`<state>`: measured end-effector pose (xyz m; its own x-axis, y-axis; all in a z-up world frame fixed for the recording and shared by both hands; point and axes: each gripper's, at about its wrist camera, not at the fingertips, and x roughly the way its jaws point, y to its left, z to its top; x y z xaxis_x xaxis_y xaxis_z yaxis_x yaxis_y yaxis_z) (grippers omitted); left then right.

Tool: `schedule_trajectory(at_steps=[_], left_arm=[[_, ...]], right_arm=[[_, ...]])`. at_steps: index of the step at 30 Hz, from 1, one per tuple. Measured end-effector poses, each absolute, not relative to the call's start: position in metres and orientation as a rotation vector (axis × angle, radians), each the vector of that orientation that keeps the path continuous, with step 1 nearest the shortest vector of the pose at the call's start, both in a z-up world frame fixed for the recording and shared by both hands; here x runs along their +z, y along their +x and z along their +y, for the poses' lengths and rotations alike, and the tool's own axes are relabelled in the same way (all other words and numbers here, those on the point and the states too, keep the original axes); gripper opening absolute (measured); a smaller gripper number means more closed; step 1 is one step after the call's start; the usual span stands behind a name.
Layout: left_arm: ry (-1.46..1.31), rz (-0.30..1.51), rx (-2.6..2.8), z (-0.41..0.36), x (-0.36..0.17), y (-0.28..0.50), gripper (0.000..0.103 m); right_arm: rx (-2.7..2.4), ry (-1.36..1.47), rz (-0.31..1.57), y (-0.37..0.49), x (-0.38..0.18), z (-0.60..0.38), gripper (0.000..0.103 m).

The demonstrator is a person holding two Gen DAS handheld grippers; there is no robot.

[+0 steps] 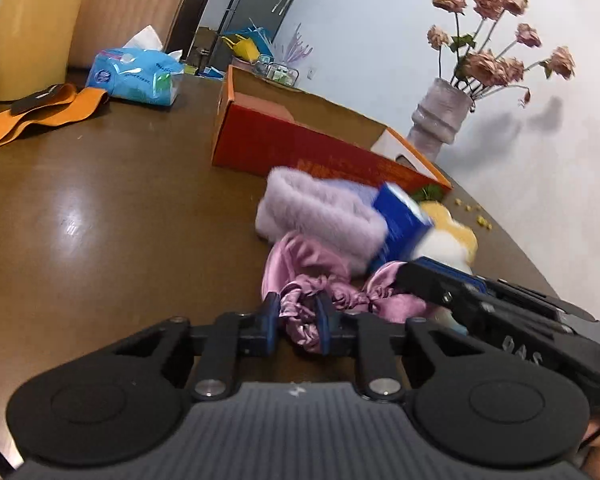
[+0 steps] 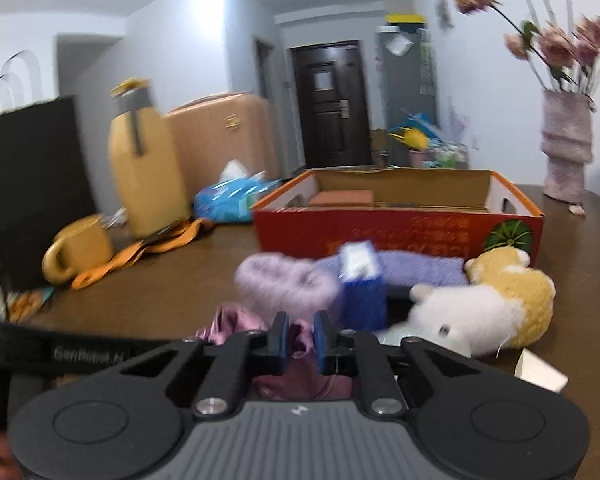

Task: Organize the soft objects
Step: 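Lower both grippers onto the pink satin scrunchie and close them, then lift the pink scrunchie and carry it over the red box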

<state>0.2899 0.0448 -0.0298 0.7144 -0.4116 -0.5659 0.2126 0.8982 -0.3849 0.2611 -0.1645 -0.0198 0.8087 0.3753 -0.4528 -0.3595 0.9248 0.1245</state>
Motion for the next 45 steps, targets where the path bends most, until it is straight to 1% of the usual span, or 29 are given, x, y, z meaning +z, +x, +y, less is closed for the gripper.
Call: schedule_trajectory(at_steps=[2, 4, 5, 6, 9, 11, 13, 14, 15, 16, 17, 21, 25, 27, 28, 31, 32, 33, 36, 41, 45], left_arm=[[-0.295, 0.702, -0.369, 0.045, -0.035, 0.266, 0.022], [-0.265, 0.708, -0.402, 0.045, -0.036, 0.245, 0.035], [-0.264, 0.687, -0.421, 0.046, -0.034, 0.234, 0.05], [-0.271, 0.663, -0.434, 0.048, -0.031, 0.226, 0.061], [-0.291, 0.568, -0.453, 0.054, -0.013, 0.214, 0.076], [-0.295, 0.518, -0.418, 0.052, -0.003, 0.221, 0.083], [-0.285, 0.488, -0.352, 0.045, 0.002, 0.239, 0.082], [-0.28, 0.489, -0.322, 0.041, 0.002, 0.25, 0.073], [-0.276, 0.506, -0.318, 0.037, 0.002, 0.26, 0.053], [-0.273, 0.539, -0.33, 0.035, 0.001, 0.268, 0.047], [-0.281, 0.571, -0.345, 0.033, 0.0, 0.272, 0.044], [-0.267, 0.599, -0.38, 0.033, -0.015, 0.258, 0.044], [-0.272, 0.669, -0.335, 0.033, -0.031, 0.254, 0.044], [-0.284, 0.671, -0.35, 0.034, -0.032, 0.251, 0.039], [-0.286, 0.671, -0.356, 0.034, -0.032, 0.251, 0.034], [-0.301, 0.673, -0.358, 0.033, -0.034, 0.247, 0.027], [-0.298, 0.668, -0.361, 0.032, -0.033, 0.245, 0.024], [-0.294, 0.664, -0.36, 0.031, -0.032, 0.241, 0.021], [-0.29, 0.647, -0.366, 0.028, -0.025, 0.233, 0.018], [-0.275, 0.552, -0.423, 0.026, 0.001, 0.224, 0.018], [-0.254, 0.479, -0.49, 0.02, 0.039, 0.248, 0.018]], right_arm=[[0.42, 0.009, 0.508, 0.233, -0.025, -0.168, 0.013], [0.416, 0.024, 0.561, 0.214, -0.032, -0.173, 0.014], [0.405, 0.043, 0.577, 0.208, -0.033, -0.175, 0.016], [0.398, 0.062, 0.579, 0.2, -0.033, -0.178, 0.016], [0.405, 0.103, 0.534, 0.188, -0.025, -0.184, 0.017], [0.417, 0.152, 0.49, 0.191, -0.016, -0.19, 0.027], [0.396, 0.207, 0.476, 0.208, -0.013, -0.195, 0.034], [0.377, 0.224, 0.487, 0.218, -0.014, -0.195, 0.035], [0.36, 0.237, 0.514, 0.229, -0.017, -0.195, 0.036], [0.353, 0.243, 0.55, 0.241, -0.019, -0.193, 0.036], [0.359, 0.243, 0.569, 0.246, -0.023, -0.191, 0.036], [0.355, 0.284, 0.6, 0.251, -0.038, -0.191, 0.036], [0.364, 0.339, 0.607, 0.248, -0.048, -0.193, 0.032], [0.365, 0.338, 0.608, 0.246, -0.05, -0.192, 0.031], [0.367, 0.347, 0.611, 0.245, -0.051, -0.192, 0.028], [0.367, 0.342, 0.617, 0.243, -0.051, -0.19, 0.021], [0.364, 0.33, 0.614, 0.24, -0.049, -0.189, 0.019], [0.363, 0.322, 0.608, 0.237, -0.047, -0.188, 0.019], [0.364, 0.331, 0.599, 0.229, -0.043, -0.19, 0.018], [0.37, 0.316, 0.496, 0.216, -0.014, -0.198, 0.018], [0.377, 0.328, 0.433, 0.235, 0.023, -0.213, 0.018]])
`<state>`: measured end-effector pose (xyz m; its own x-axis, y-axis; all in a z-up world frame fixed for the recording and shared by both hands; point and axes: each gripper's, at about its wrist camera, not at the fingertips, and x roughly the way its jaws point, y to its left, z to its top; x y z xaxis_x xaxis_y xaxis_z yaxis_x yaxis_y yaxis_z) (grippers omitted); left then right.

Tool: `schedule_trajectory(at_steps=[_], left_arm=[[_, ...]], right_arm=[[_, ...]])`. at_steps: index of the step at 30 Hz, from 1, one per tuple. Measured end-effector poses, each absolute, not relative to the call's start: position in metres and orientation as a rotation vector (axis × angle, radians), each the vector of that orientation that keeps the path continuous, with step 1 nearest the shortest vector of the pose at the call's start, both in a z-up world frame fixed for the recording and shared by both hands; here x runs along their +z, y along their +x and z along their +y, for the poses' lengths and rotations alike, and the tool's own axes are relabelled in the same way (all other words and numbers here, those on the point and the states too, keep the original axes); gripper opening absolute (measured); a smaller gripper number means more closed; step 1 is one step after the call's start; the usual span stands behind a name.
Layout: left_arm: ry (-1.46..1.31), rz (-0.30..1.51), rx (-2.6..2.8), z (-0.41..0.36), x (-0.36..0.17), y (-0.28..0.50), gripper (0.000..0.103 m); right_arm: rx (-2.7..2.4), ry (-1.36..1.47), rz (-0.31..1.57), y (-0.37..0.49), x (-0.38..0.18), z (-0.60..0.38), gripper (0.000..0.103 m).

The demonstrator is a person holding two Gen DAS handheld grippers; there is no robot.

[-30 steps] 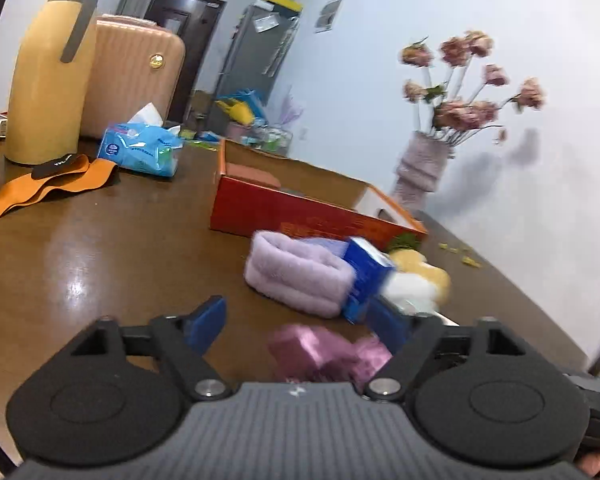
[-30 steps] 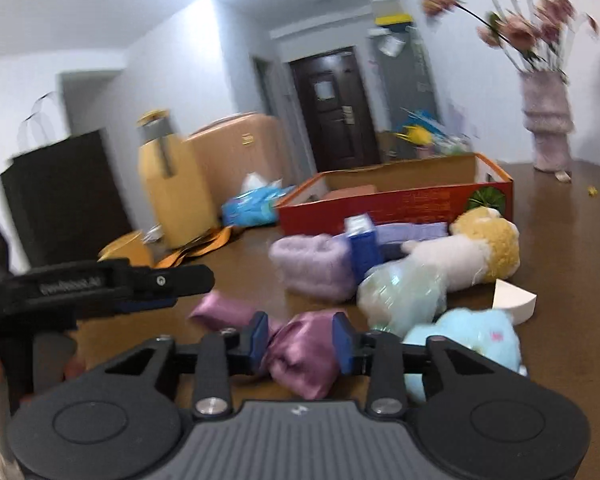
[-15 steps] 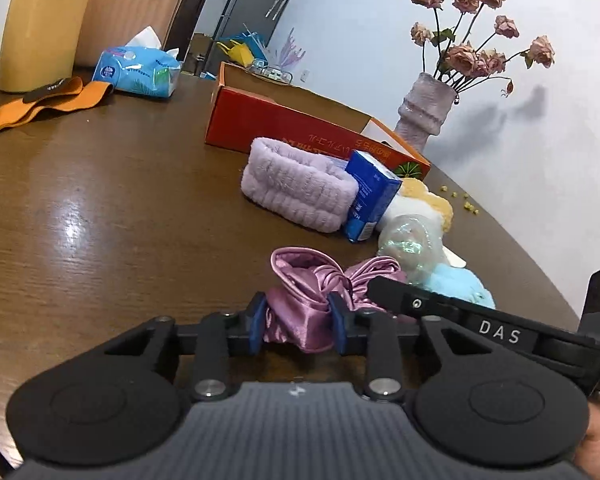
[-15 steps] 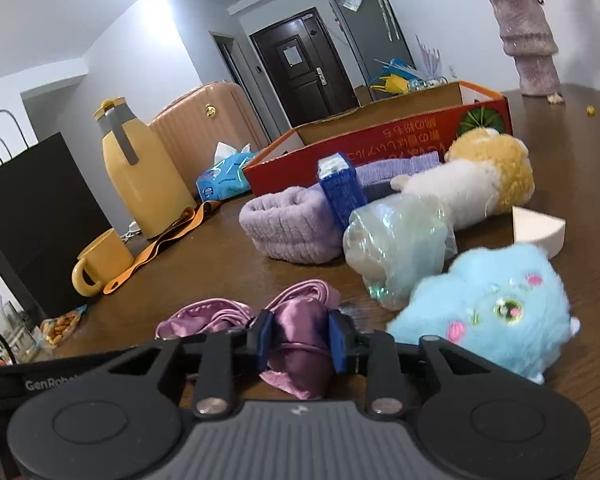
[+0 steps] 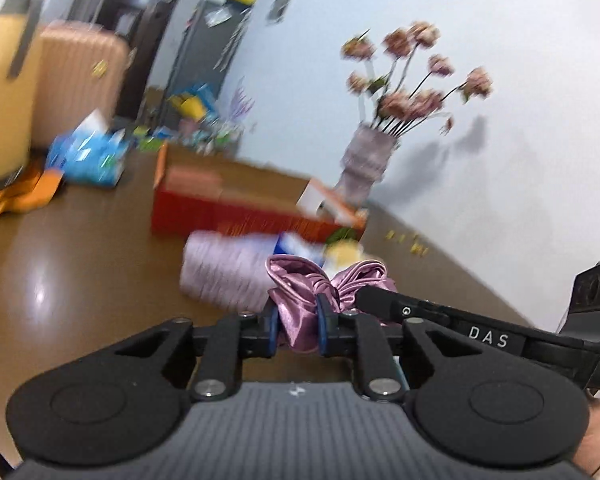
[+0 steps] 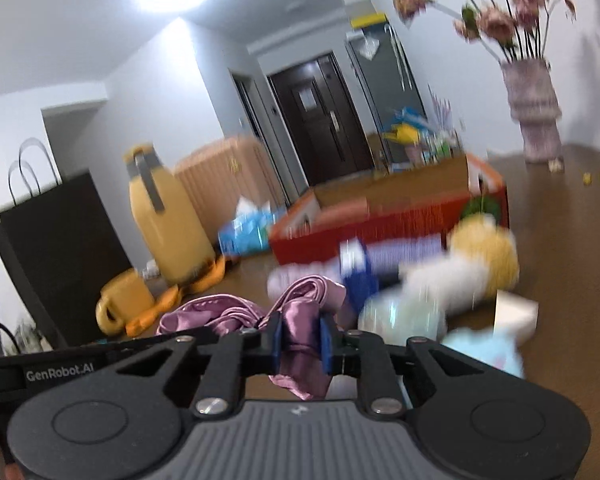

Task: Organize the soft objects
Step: 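Lift the pink scrunchie and carry it over the red box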

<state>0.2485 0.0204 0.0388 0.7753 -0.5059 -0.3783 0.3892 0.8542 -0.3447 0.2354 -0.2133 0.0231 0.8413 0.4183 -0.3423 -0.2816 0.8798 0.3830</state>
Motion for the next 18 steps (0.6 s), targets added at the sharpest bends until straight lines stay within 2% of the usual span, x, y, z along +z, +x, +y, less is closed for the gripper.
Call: schedule_trajectory(at_steps=[3, 7, 14, 18], left_arm=[[-0.236, 0.475, -0.519, 0.007, 0.074, 0.298, 0.018], [-0.261, 0.559, -0.561, -0.01, 0.098, 0.402, 0.018], [-0.249, 0.806, -0.466, -0.05, 0.067, 0.601, 0.018], [-0.236, 0.895, -0.389, -0.065, 0.033, 0.668, 0.019]], right_arm=[[0.375, 0.304, 0.411, 0.28, 0.054, -0.226, 0.018], [0.342, 0.312, 0.465, 0.387, 0.079, -0.246, 0.018], [0.247, 0.323, 0.739, 0.594, 0.052, -0.262, 0.018], [0.191, 0.337, 0.856, 0.671, 0.017, -0.259, 0.018]])
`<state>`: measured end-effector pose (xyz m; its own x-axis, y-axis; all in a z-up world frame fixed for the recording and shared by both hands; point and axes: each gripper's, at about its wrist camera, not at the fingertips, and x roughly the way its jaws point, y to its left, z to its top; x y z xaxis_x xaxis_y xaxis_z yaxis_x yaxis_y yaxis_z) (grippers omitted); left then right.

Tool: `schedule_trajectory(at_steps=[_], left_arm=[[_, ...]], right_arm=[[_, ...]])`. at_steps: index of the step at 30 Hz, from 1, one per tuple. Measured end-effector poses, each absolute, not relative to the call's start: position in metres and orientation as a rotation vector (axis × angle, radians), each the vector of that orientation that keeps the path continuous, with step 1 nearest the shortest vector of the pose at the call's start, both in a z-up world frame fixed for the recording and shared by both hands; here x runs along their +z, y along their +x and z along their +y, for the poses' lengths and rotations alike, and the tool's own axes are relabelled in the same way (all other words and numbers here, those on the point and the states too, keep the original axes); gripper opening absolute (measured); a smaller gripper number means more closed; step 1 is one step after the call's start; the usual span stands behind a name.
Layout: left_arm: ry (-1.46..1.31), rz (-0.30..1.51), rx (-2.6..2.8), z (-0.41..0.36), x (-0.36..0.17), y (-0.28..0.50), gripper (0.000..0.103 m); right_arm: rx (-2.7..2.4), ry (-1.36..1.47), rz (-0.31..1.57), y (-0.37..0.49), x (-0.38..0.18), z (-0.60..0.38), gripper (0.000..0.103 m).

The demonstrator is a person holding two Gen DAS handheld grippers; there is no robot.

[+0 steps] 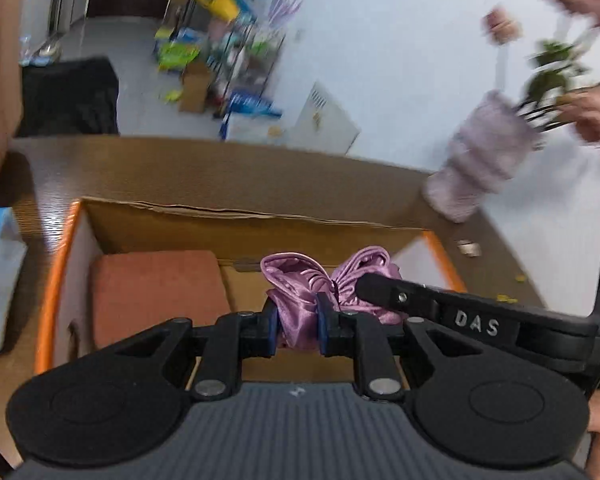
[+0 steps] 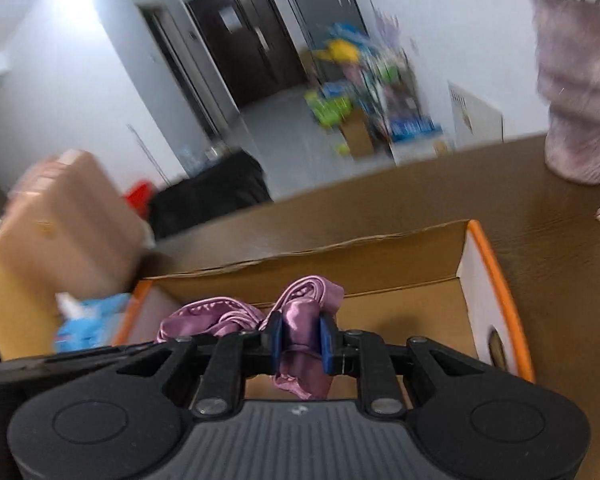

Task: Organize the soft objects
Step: 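Lift the pink scrunchie and carry it over the red box, then open both grippers to drop the scrunchie into the box, then withdraw both grippers back toward the remaining items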

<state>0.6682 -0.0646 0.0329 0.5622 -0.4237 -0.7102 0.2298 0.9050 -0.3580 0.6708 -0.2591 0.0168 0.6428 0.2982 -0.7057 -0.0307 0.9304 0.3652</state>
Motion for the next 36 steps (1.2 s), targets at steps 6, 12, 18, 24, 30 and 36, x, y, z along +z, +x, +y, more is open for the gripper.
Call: schedule_trajectory(at_steps=[6, 12, 18, 24, 30, 36], left_arm=[[-0.16, 0.938, -0.361, -0.07, 0.0, 0.702, 0.037], [-0.158, 0.895, -0.36, -0.063, 0.014, 0.693, 0.053], [-0.112, 0.832, -0.352, -0.054, 0.069, 0.654, 0.067], [-0.022, 0.725, -0.286, -0.02, 0.133, 0.574, 0.081], [-0.033, 0.621, -0.233, 0.005, 0.182, 0.491, 0.084], [-0.012, 0.491, -0.182, 0.011, 0.183, 0.394, 0.09]], right_arm=[[0.169, 0.303, 0.943, 0.717, -0.015, -0.247, 0.026], [0.174, 0.351, 0.917, 0.71, -0.014, -0.257, 0.046], [0.148, 0.311, 0.844, 0.668, 0.046, -0.28, 0.051], [0.127, 0.179, 0.676, 0.576, 0.127, -0.295, 0.091], [0.117, 0.144, 0.585, 0.491, 0.168, -0.305, 0.092], [0.163, 0.212, 0.455, 0.383, 0.17, -0.309, 0.092]])
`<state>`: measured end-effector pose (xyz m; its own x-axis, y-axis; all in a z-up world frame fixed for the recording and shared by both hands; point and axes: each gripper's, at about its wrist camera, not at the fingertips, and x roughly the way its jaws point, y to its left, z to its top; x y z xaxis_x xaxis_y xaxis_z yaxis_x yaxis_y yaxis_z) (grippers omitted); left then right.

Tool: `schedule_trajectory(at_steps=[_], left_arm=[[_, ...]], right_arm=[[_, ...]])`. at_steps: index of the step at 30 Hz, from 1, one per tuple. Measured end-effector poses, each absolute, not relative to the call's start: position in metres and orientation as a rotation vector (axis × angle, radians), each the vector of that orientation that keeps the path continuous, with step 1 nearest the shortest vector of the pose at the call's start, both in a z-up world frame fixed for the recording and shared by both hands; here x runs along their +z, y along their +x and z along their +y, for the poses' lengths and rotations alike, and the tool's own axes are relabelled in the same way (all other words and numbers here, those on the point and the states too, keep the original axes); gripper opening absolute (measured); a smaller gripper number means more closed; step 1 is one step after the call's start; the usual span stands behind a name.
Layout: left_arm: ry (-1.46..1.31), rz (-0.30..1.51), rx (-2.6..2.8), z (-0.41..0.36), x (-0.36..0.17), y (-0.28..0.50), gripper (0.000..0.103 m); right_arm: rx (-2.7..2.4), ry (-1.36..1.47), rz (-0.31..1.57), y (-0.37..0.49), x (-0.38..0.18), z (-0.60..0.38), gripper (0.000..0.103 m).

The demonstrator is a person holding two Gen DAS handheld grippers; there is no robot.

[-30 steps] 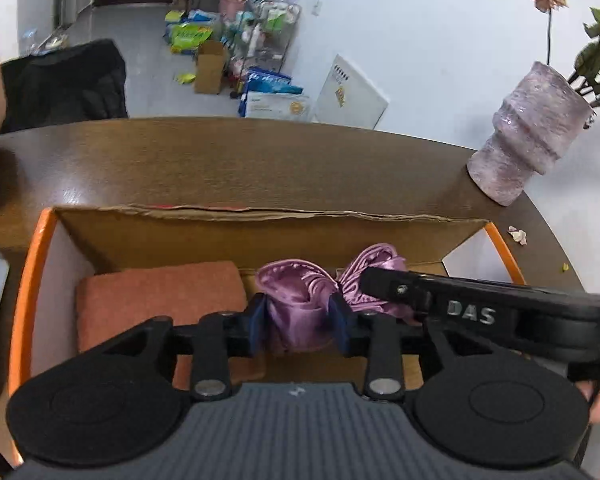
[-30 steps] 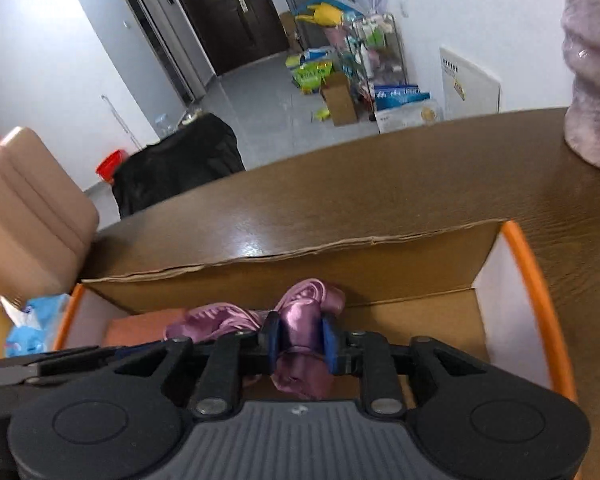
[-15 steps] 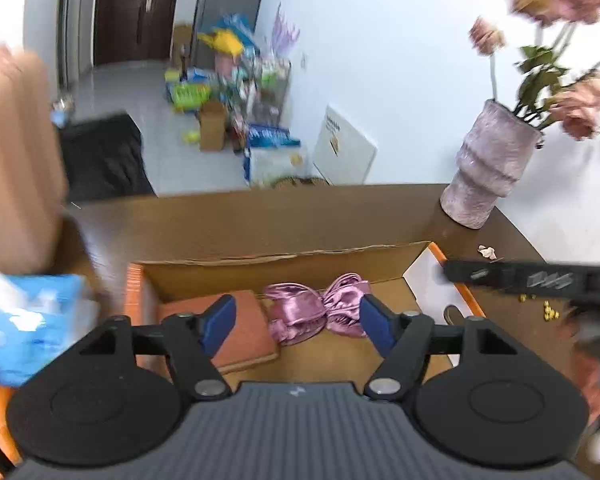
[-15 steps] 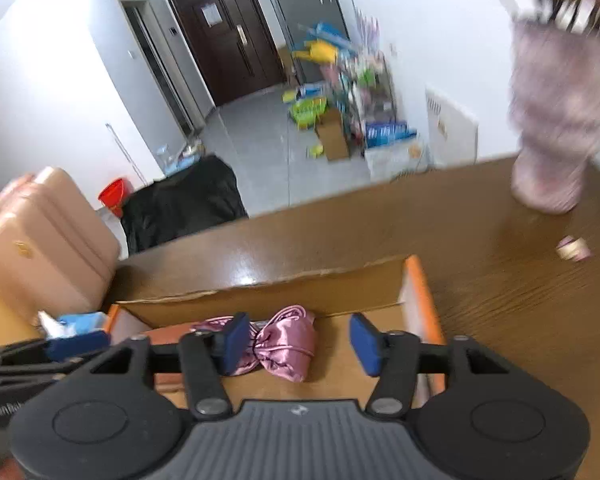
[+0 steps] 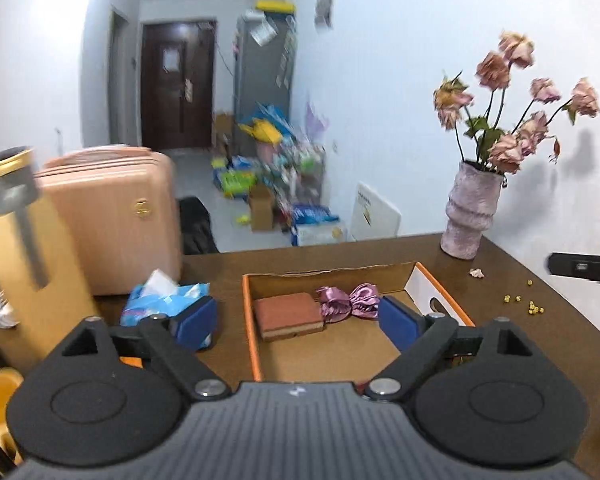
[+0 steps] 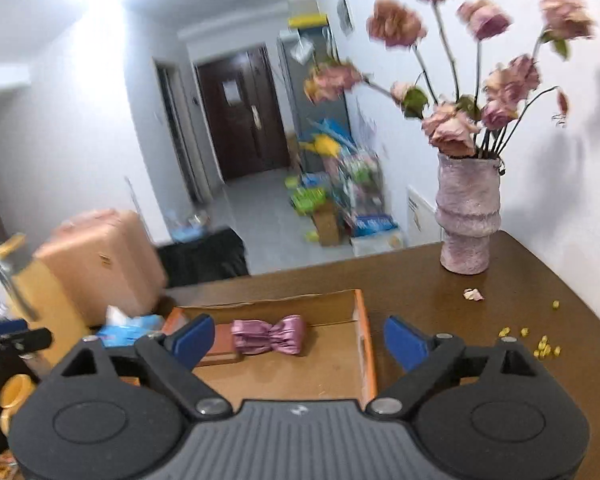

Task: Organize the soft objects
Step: 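Withdraw both grippers back toward the remaining items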

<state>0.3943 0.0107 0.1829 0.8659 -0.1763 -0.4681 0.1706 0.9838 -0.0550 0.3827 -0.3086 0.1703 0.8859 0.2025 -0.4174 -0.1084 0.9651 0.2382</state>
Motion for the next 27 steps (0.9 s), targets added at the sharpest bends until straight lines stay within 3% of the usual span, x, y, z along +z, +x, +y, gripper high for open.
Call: schedule_trajectory(at_steps=[4, 9, 14, 20, 27], left_arm=[[0.014, 0.412, -0.168, 0.013, 0.151, 0.312, 0.091], [0.013, 0.278, -0.183, 0.012, 0.114, 0.204, 0.1], [0.037, 0.223, -0.202, 0.003, 0.077, 0.12, 0.102], [0.017, 0.295, -0.216, 0.006, 0.042, 0.071, 0.102], [0.017, 0.315, -0.207, 0.008, 0.035, 0.065, 0.102]], right_arm=[[0.205, 0.151, 0.323, 0.292, 0.148, -0.301, 0.102], [0.21, 0.077, 0.214, 0.19, 0.109, -0.287, 0.103], [0.239, 0.042, 0.179, 0.111, 0.062, -0.272, 0.103], [0.251, 0.087, 0.306, 0.073, 0.008, -0.266, 0.103], [0.256, 0.079, 0.319, 0.055, -0.001, -0.258, 0.103]])
